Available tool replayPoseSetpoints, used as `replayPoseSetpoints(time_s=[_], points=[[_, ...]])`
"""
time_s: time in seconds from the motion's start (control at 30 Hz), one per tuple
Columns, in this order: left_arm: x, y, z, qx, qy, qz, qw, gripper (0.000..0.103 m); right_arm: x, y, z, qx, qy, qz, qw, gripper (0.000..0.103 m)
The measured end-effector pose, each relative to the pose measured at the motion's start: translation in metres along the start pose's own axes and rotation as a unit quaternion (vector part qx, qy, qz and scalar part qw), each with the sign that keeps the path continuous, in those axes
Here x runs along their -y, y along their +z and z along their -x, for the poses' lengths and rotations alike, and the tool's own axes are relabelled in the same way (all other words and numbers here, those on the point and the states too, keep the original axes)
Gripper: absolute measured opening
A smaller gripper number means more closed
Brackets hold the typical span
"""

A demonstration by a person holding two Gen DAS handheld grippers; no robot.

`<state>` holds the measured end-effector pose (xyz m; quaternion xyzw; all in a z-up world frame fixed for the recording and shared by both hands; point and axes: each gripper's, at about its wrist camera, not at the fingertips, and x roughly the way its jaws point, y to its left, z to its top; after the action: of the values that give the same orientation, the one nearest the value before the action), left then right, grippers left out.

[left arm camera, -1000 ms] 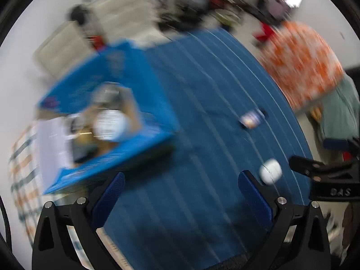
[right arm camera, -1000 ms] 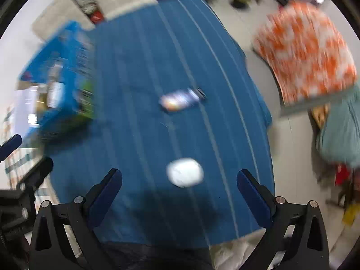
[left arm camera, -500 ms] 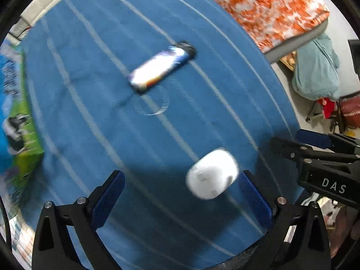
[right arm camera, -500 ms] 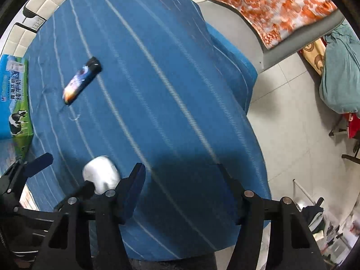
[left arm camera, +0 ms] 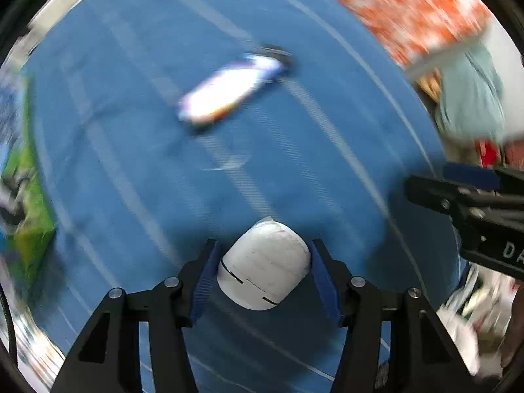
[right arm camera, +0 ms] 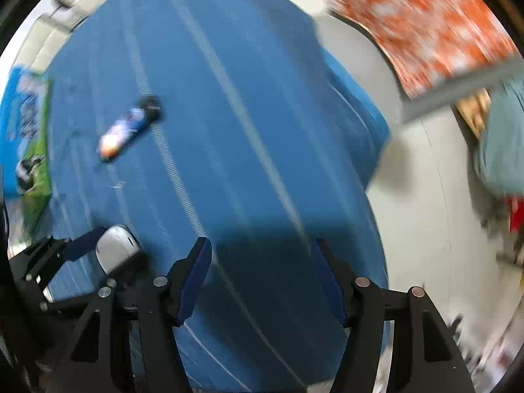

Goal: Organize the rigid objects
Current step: 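Grasp the small printed bottle with the right tool while the left tool holds the earbud case, then carry the earbud case and bottle over the cardboard box with both tools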

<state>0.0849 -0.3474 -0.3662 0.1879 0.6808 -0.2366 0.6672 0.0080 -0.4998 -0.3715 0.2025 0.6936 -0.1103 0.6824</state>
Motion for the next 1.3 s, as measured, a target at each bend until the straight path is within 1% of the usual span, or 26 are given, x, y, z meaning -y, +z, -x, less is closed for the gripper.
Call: replayPoseSetpoints(time_s=[0.07,0.1,0.17,0.23,0.27,0.3,0.33,0.37,0.4,0.43,0.47,0.5,0.6,0.67,0.7,0.77,0.8,0.83,0.87,0.9,1.0,1.1,1.13,1.2,1.27,1.3], points=[[-0.021,-0.005,0.003,0.013,0.020,0.040,0.9989,0.053,-0.023,0.011,0.004,0.014,0.004,0.047,0.999,0.066],[-0.036,-0.008,0.003,0.022,0.023,0.072,0.9969,0.053,-0.041,0.020,0.006,0.025,0.005,0.083,0.996,0.066],[-0.057,-0.012,0.001,0.028,0.034,0.117,0.9922,0.053,-0.069,0.032,0.008,0.041,-0.001,0.141,0.989,0.066],[-0.070,-0.014,-0.005,0.024,0.038,0.146,0.9882,0.055,-0.103,0.047,0.006,0.052,-0.034,0.226,0.972,0.066],[-0.076,-0.014,-0.008,0.023,0.027,0.166,0.9856,0.055,-0.116,0.052,0.002,0.056,-0.056,0.260,0.962,0.066],[-0.080,-0.015,-0.010,0.022,0.020,0.175,0.9841,0.055,-0.134,0.057,-0.007,0.050,-0.080,0.311,0.946,0.066],[-0.082,-0.016,-0.010,0.022,0.020,0.179,0.9834,0.055,-0.144,0.060,-0.014,0.043,-0.099,0.339,0.935,0.066],[-0.082,-0.016,-0.011,0.023,0.024,0.180,0.9831,0.055,-0.153,0.061,-0.023,0.037,-0.121,0.366,0.922,0.071],[-0.084,-0.017,-0.012,0.022,0.025,0.179,0.9832,0.059,-0.162,0.062,-0.035,0.022,-0.140,0.398,0.906,0.079],[-0.089,-0.017,-0.012,0.021,0.021,0.181,0.9829,0.065,-0.165,0.066,-0.034,0.038,-0.140,0.405,0.903,0.079],[-0.089,-0.017,-0.014,0.022,0.014,0.189,0.9817,0.065,-0.166,0.069,-0.036,0.024,-0.137,0.404,0.904,0.077],[-0.089,-0.009,-0.016,0.020,0.015,0.192,0.9811,0.065,-0.166,0.073,-0.037,0.010,-0.126,0.391,0.911,0.068],[-0.096,-0.008,-0.016,0.018,0.006,0.208,0.9779,0.065,-0.155,0.084,-0.036,-0.025,-0.087,0.320,0.943,0.055],[-0.099,-0.010,-0.018,0.020,-0.006,0.220,0.9753,0.065,-0.141,0.090,-0.034,-0.046,-0.075,0.243,0.966,0.049],[-0.101,-0.010,-0.019,0.020,-0.009,0.219,0.9754,0.065,-0.133,0.092,-0.034,-0.063,-0.059,0.204,0.975,0.049],[-0.102,-0.012,-0.020,0.014,-0.012,0.215,0.9763,0.065,-0.120,0.096,-0.034,-0.093,-0.001,0.143,0.985,0.050],[-0.108,-0.013,-0.020,0.013,-0.016,0.215,0.9765,0.065,-0.113,0.098,-0.036,-0.113,0.027,0.108,0.987,0.052],[-0.109,-0.015,-0.021,0.011,-0.024,0.215,0.9762,0.065,-0.111,0.098,-0.037,-0.123,0.039,0.098,0.987,0.054],[-0.112,-0.013,-0.018,0.011,-0.026,0.216,0.9761,0.065,-0.110,0.099,-0.035,-0.120,0.044,0.099,0.987,0.060],[-0.112,-0.014,-0.019,0.011,-0.028,0.216,0.9760,0.065,-0.111,0.100,-0.029,-0.095,0.035,0.113,0.988,0.066],[-0.112,-0.017,-0.016,0.013,-0.033,0.215,0.9759,0.065,-0.123,0.099,-0.021,-0.048,0.005,0.164,0.985,0.068],[-0.113,-0.025,-0.016,0.005,-0.032,0.209,0.9774,0.065,-0.146,0.094,-0.030,-0.040,-0.017,0.218,0.975,0.069],[-0.112,-0.028,-0.018,0.008,-0.026,0.200,0.9794,0.065,-0.155,0.090,-0.030,-0.022,-0.035,0.239,0.970,0.065],[-0.107,-0.028,-0.027,0.008,-0.017,0.189,0.9818,0.065,-0.166,0.082,-0.028,0.002,-0.061,0.259,0.964,0.042],[-0.107,-0.032,-0.031,0.008,-0.013,0.184,0.9829,0.065,-0.165,0.074,-0.024,0.010,-0.067,0.240,0.968,0.032],[-0.107,-0.033,-0.032,0.009,-0.009,0.180,0.9836,0.056,-0.161,0.073,-0.023,0.007,-0.064,0.226,0.972,0.031]])
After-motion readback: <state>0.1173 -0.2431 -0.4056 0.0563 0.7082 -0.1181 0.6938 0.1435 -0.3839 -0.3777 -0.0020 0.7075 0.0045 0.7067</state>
